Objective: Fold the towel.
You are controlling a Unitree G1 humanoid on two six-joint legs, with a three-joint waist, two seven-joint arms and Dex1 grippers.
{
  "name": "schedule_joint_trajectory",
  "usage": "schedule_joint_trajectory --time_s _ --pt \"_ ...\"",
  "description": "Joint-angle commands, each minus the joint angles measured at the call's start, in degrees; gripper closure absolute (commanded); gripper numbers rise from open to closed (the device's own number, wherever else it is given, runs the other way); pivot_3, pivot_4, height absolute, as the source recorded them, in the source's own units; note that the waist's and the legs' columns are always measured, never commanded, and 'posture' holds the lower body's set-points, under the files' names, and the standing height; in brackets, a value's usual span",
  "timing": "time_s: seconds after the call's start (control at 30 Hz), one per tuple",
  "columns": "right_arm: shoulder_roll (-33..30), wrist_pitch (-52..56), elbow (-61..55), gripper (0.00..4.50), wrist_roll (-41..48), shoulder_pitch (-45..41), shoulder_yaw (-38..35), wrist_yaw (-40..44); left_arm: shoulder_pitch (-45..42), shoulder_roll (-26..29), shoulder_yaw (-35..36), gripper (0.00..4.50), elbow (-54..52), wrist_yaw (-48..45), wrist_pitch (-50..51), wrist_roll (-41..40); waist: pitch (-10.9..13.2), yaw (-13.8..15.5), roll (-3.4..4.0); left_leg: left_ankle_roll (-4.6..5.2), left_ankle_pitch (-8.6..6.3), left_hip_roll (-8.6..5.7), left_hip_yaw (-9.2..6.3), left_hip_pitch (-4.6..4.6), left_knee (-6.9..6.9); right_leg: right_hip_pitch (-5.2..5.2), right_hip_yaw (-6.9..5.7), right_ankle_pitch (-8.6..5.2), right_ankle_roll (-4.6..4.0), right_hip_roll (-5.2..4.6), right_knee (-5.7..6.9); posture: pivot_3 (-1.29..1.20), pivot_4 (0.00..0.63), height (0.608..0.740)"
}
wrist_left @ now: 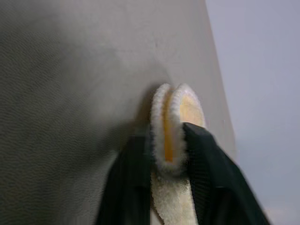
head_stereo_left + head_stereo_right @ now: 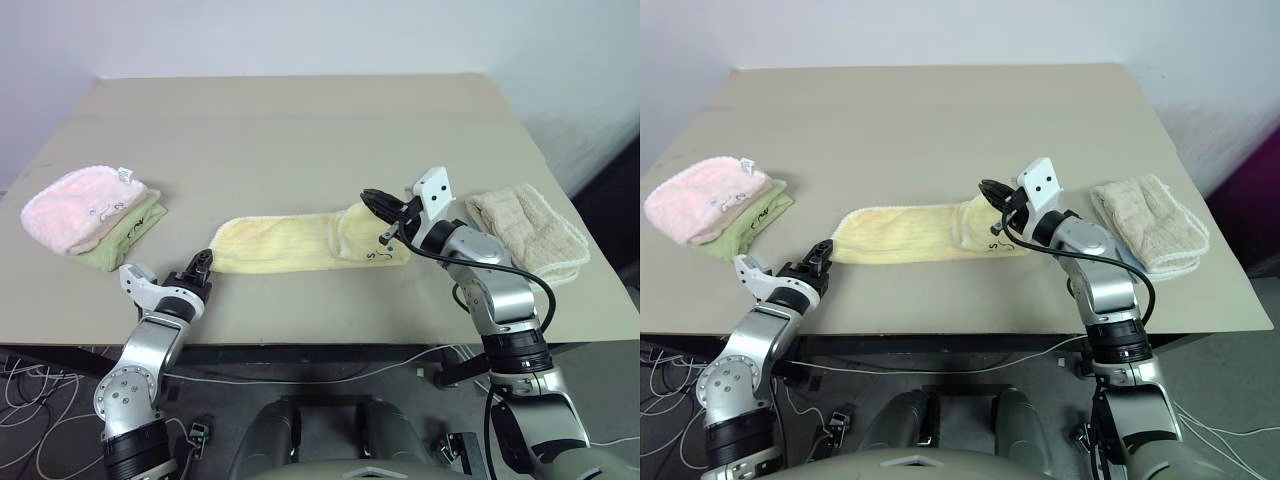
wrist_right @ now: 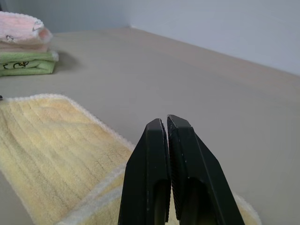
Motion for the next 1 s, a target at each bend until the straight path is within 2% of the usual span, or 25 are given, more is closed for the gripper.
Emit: schedule_joint_trajectory --time_s 0.03,0.33,0.6,0.7,0.87,1.0 --pt "-0.4 -0.2 -3.1 4.32 0.7 -0.1 -1.5 -0.6 -1.2 0.9 1.0 4.45 0.0 -0.8 -0.6 0.2 0.0 0.0 -0.01 0.00 0.00 0.00 -0.01 0.00 0.00 0.00 0.00 0.00 0.00 -0.01 0.00 0.00 0.150 0.740" --pt "-0.9 0.1 -4.7 4.32 1.0 0.9 -2.1 -1.4 -4.1 4.1 3.6 4.45 0.5 -4.8 -1.2 -1.2 0.1 0.0 -0.14 0.00 0.00 0.00 -0.01 -0.02 -0.04 -0.01 0.00 0.00 0.00 -0.01 -0.06 0.00 0.150 0.740" --pt "-1.7 -0.4 -3.8 4.32 0.8 0.3 -2.7 -1.7 -7.8 14.7 6.6 4.45 3.2 -12.5 1.0 0.3 0.2 -0.1 -0.15 0.00 0.00 0.00 -0.01 -0.05 -0.15 -0.06 -0.01 0.00 0.00 -0.01 -0.18 0.00 0.150 0.740" --pt "-2.1 -0.6 -3.1 4.32 0.7 0.1 -3.2 -1.7 -8.5 17.0 6.1 4.45 2.9 -14.8 1.8 0.7 0.2 -0.1 -0.15 0.00 0.00 0.00 -0.01 -0.08 -0.21 -0.07 -0.01 0.00 0.00 -0.02 -0.26 0.00 0.150 0.740" --pt "-2.4 -1.0 -0.3 4.32 -0.4 0.3 -3.8 -2.6 -12.4 21.8 -1.3 4.45 -1.8 -22.8 6.1 5.0 0.3 0.1 -0.24 -0.01 0.00 -0.01 -0.03 -0.11 -0.24 -0.06 0.00 0.01 0.01 -0.06 -0.33 0.00 0.150 0.740" --pt "-2.7 -1.4 1.7 4.32 -1.7 0.8 -3.9 -3.8 -17.1 22.1 -10.8 4.45 -6.0 -29.1 8.4 10.1 0.3 0.0 -0.21 -0.01 0.00 -0.05 -0.05 -0.19 -0.26 -0.06 -0.01 0.02 0.01 -0.08 -0.43 0.00 0.150 0.740"
